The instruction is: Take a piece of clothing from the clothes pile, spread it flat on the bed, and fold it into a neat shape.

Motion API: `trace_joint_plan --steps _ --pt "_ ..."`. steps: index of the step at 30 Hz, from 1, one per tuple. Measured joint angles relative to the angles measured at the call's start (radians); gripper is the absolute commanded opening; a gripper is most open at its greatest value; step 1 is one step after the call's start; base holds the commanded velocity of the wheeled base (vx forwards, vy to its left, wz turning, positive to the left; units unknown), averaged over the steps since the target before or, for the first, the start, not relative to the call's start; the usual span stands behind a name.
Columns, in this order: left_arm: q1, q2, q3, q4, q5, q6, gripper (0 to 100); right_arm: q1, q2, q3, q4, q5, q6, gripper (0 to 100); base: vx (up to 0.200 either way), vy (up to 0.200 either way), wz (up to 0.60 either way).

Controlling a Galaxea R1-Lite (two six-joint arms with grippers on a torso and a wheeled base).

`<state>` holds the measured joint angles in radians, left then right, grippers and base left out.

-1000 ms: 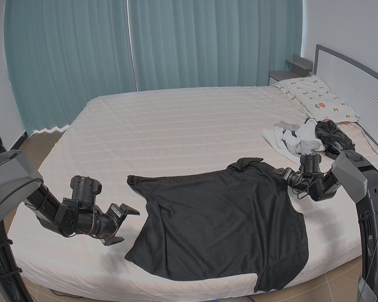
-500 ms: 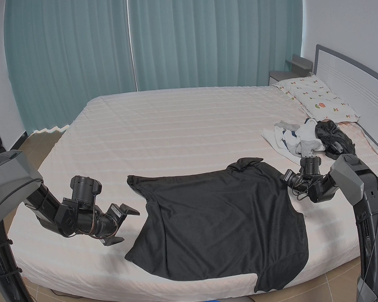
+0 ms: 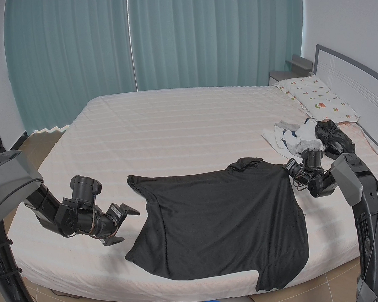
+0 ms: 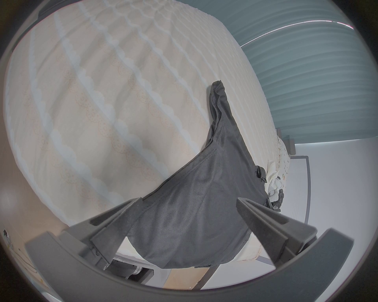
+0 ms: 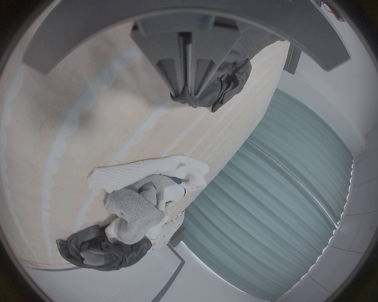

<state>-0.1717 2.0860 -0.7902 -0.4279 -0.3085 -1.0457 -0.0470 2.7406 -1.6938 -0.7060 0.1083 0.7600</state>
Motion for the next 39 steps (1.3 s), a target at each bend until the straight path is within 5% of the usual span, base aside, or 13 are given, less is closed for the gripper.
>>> trace_joint_plan --steps 10,18,29,39 --pt "0.000 -0.001 0.004 0.000 0.000 0.003 100 -0.019 -0.020 0.079 -0.008 -0.001 -0.015 100 0.000 0.000 0.00" --pt "-0.014 -0.001 0.022 -0.038 0.049 0.008 100 -0.029 -0.086 0.219 -0.073 0.008 -0.142 100 0.000 0.000 0.00" --pt "-0.031 0.007 0.052 -0.079 0.076 0.018 100 -0.033 -0.121 0.312 -0.108 0.014 -0.153 100 0.000 0.000 0.00" --pt "-0.070 0.027 0.072 -0.071 0.194 0.169 100 -0.051 -0.254 0.583 -0.229 0.038 -0.155 100 0.000 0.000 0.00"
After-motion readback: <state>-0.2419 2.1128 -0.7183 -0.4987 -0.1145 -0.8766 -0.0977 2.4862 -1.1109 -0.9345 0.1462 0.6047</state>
